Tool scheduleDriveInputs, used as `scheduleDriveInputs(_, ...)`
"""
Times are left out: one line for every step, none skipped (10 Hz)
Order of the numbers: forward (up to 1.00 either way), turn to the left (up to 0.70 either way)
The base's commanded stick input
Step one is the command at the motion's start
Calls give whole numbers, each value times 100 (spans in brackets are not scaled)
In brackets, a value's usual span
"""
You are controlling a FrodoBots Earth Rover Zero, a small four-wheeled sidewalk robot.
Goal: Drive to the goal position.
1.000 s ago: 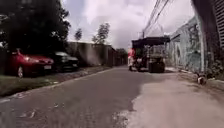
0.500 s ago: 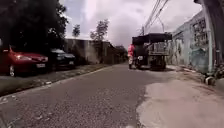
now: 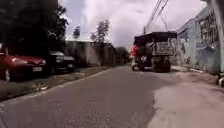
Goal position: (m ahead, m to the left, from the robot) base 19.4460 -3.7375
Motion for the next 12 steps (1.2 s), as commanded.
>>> scheduleDriveInputs(70,0)
scheduleDriveInputs(70,0)
scheduleDriveInputs(70,0)
scheduleDriveInputs(70,0)
scheduleDriveInputs(70,0)
scheduleDriveInputs(70,0)
scheduleDriveInputs(70,0)
scheduleDriveInputs(70,0)
scheduleDriveInputs(70,0)
scheduleDriveInputs(70,0)
scheduleDriveInputs(70,0)
scheduleDriveInputs(70,0)
